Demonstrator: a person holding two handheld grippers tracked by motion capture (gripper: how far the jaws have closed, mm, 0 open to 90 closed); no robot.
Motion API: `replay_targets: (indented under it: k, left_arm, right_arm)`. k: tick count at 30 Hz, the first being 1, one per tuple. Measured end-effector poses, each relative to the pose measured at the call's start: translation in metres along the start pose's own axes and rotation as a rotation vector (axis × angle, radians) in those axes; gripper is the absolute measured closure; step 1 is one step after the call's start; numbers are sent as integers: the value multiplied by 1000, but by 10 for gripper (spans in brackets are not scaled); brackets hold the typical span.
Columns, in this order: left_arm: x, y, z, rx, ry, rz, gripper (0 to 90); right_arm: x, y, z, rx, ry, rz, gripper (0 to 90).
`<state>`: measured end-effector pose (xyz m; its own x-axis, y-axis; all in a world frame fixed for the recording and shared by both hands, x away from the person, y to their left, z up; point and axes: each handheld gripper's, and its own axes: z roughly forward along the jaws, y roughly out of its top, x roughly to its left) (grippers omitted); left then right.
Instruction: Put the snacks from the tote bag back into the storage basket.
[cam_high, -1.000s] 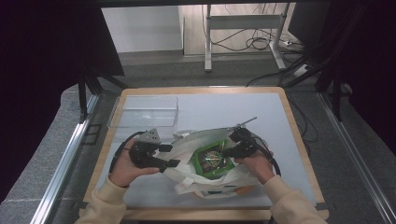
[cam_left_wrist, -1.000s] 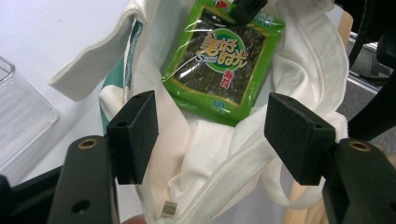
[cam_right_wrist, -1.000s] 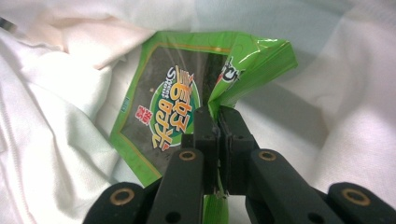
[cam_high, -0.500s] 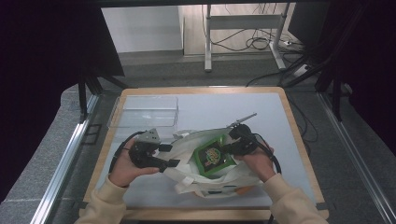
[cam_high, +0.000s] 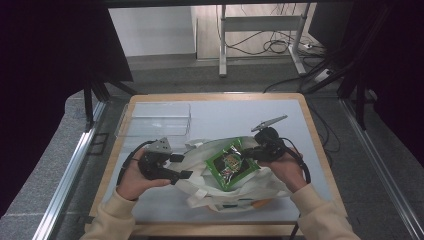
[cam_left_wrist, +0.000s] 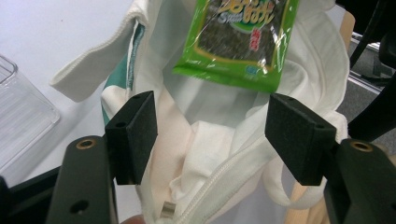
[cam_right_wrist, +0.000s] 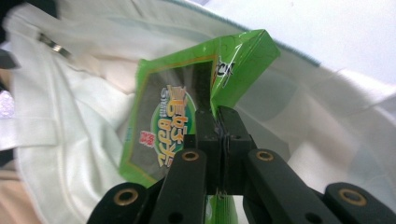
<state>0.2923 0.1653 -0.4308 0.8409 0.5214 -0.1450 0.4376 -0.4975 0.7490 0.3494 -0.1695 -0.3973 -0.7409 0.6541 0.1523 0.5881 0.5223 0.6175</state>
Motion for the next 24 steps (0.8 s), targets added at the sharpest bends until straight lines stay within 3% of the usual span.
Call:
replay_targets:
  k: [16,24]
  left_arm:
    - [0,1,-8,-26,6,6,339]
    - [-3,5,-12,-45,-19,10,337]
  right_arm:
    - [0,7,-39,-95,15,-85,875]
    - [3,13,-46,-125,33,-119,875]
